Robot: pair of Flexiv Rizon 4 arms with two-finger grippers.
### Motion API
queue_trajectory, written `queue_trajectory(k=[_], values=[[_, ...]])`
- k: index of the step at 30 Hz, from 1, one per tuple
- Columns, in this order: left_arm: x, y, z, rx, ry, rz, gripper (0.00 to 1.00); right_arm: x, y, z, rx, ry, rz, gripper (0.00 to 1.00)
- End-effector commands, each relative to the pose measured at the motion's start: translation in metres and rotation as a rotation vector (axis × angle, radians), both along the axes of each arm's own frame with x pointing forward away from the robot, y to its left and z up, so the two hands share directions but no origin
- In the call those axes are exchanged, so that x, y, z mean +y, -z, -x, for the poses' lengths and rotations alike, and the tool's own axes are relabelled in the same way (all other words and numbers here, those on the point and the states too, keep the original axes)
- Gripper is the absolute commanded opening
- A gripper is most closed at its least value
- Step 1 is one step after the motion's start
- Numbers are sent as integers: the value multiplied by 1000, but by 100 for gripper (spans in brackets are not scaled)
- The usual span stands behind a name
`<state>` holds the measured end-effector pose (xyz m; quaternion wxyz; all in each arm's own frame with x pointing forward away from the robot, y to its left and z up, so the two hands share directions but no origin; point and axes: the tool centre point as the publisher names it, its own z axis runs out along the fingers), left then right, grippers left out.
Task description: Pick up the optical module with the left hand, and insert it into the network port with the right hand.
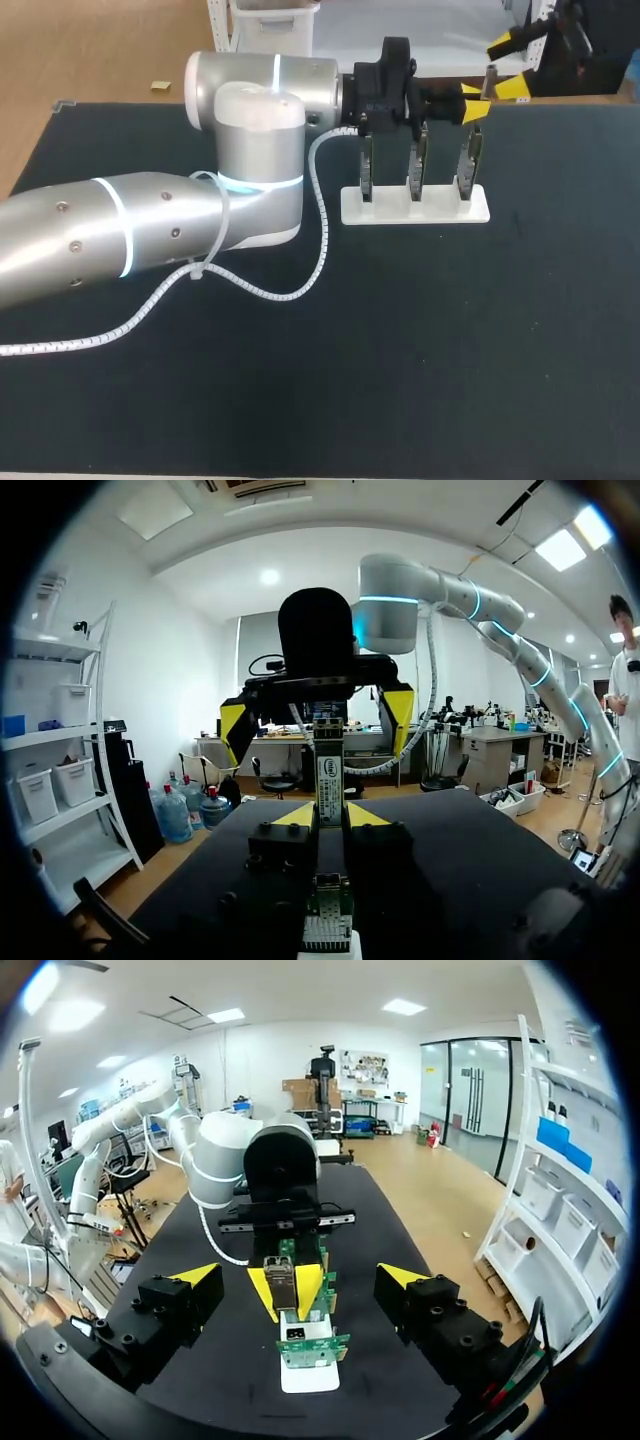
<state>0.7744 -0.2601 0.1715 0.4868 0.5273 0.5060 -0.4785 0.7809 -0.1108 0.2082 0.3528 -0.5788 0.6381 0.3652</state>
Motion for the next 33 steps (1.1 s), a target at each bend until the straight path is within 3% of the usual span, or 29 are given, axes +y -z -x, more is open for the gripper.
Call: queue_trajectory(k=[1,33], values=[[-1,0,-3,1,4,-2,0,2,-2,-3,8,-23,5,100],[-1,0,-3,1,4,-2,0,15,0,5,-5,-41,78,100]])
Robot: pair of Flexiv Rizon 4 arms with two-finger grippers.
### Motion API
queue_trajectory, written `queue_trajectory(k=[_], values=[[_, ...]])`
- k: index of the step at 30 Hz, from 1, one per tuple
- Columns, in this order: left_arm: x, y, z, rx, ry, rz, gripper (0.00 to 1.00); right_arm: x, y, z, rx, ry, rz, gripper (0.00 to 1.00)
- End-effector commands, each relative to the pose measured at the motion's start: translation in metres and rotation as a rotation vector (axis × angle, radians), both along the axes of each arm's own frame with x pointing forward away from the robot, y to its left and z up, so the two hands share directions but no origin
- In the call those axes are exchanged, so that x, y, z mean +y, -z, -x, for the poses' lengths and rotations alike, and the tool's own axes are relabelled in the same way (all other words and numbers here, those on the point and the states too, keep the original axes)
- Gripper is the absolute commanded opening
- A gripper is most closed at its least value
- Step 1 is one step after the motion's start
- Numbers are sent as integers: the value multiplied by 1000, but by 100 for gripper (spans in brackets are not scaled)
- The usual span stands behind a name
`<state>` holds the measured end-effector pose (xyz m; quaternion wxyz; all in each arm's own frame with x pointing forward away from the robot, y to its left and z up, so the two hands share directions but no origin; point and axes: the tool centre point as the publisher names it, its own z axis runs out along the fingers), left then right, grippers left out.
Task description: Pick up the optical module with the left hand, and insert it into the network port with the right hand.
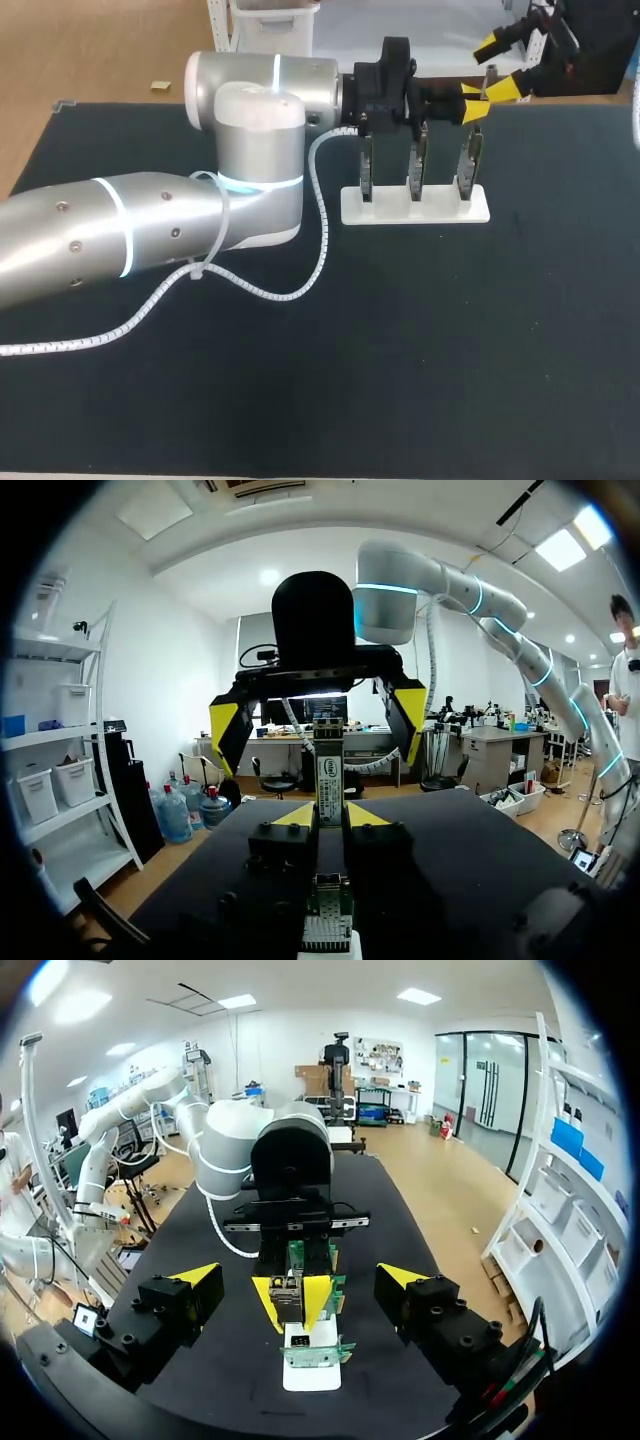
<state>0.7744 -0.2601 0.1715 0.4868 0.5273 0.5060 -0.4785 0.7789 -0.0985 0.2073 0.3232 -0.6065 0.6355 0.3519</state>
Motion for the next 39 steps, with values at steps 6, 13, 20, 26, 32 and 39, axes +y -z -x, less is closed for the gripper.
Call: queue_trajectory(k=[6,13,20,26,32,39], values=[[-1,0,-3,1,4,-2,0,1,-1,3,-9,12,14,100],[-1,0,-3,1,4,-2,0,-4,-3,2,-13,19,16,100],[-1,0,-3,1,4,-2,0,-8,-3,2,-15,26,18,100],[-1,0,-3,1,4,-2,0,-7,-3,3,-15,20,13,100],[-1,0,-3,1,4,-2,0,-5,-2,2,-19,24,6,100],[-1,0,-3,1,4,-2,0,-4,-2,1,-20,26,7,100]])
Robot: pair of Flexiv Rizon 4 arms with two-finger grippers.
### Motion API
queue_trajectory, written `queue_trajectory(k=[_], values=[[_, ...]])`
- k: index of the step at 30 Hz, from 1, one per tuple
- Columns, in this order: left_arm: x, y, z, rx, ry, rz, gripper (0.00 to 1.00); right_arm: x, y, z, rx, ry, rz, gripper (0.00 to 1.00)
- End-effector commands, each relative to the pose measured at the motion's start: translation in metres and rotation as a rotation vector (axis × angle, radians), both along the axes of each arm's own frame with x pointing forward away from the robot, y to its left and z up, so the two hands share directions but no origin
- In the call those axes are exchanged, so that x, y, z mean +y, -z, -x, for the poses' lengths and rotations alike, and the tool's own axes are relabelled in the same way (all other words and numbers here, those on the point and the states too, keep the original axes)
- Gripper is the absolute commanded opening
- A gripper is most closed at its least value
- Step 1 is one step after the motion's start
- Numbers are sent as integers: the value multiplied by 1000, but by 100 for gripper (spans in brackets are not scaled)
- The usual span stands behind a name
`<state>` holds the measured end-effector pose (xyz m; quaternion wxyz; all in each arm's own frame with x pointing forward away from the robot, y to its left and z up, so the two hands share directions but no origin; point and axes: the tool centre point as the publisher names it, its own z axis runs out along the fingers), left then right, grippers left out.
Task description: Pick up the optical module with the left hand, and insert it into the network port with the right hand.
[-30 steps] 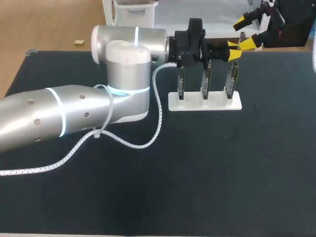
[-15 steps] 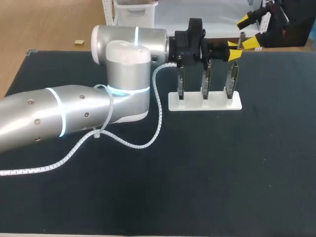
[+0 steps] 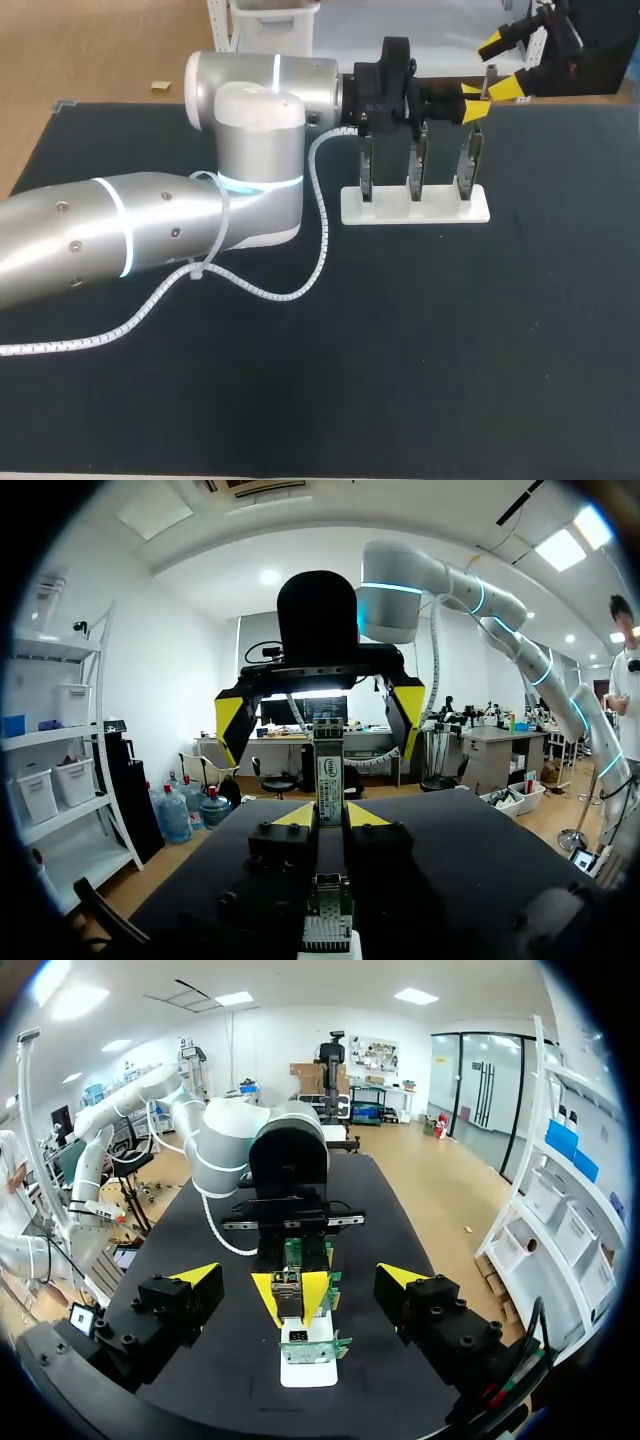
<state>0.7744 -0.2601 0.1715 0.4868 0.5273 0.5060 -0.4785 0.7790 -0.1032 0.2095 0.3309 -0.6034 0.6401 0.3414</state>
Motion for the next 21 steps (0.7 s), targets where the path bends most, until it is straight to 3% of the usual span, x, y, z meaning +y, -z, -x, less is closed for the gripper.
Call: queue_trajectory(k=[1,2,3,4,5,21], values=[[-1,0,-3,1,4,-2,0,1,1,1,-2,5,1,100],[-1,0,-3,1,4,-2,0,1,1,1,-3,5,1,100],[-1,0,-3,1,4,-2,0,1,1,1,-3,4,2,56],[-1,0,-3,1,4,-2,0,1,1,1,-4,3,2,35],[-1,0,-3,1,4,-2,0,2,1,1,-5,3,2,0],[-1,0,-3,1,4,-2,0,3,3,2,-4,0,5,0]])
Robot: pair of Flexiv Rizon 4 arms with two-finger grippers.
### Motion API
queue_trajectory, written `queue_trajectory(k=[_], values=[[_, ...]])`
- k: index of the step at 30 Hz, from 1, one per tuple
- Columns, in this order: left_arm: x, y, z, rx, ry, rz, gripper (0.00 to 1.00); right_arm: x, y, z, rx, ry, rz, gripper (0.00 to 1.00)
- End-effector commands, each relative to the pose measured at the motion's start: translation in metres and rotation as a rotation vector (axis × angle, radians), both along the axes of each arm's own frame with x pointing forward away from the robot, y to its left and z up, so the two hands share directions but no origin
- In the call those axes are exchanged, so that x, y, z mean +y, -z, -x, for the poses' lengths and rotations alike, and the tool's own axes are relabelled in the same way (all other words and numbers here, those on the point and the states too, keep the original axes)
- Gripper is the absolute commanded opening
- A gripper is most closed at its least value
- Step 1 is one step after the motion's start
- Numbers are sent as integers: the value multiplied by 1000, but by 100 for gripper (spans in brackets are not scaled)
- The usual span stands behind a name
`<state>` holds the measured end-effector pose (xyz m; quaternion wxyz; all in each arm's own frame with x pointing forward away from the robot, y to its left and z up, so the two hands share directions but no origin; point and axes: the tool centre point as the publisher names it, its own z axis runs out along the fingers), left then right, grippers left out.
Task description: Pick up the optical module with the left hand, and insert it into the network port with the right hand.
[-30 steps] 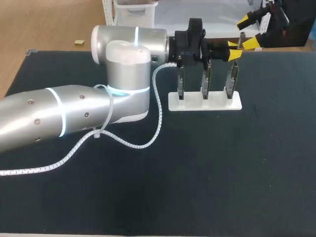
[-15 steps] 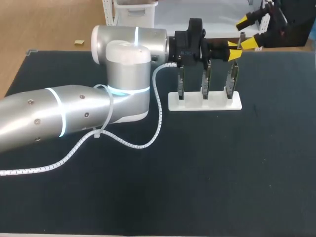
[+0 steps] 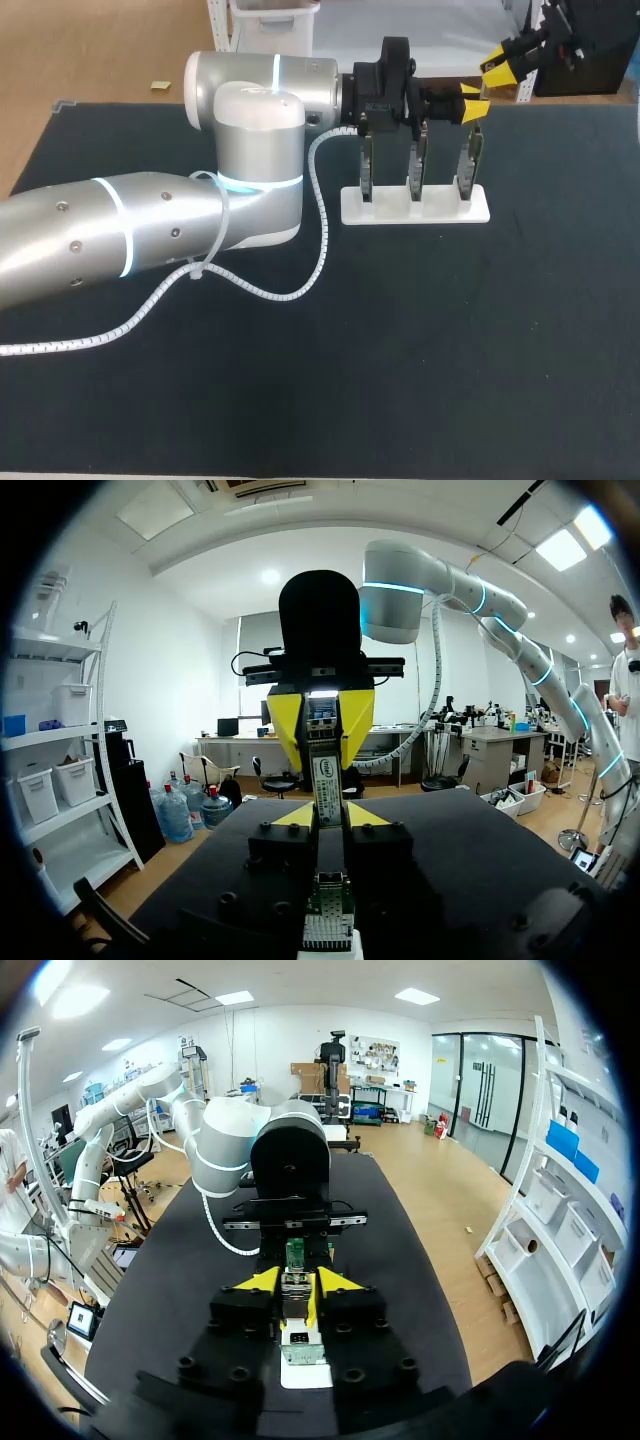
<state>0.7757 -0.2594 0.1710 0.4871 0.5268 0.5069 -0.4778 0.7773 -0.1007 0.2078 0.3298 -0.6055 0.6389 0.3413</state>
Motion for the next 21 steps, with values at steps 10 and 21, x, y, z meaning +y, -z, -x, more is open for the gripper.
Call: queue_trajectory(k=[10,21], values=[[-2,0,-1,1,7,-1,100,1,1,1,-4,0,5,0],[-2,0,-1,1,7,-1,100,2,1,1,-6,3,6,0]])
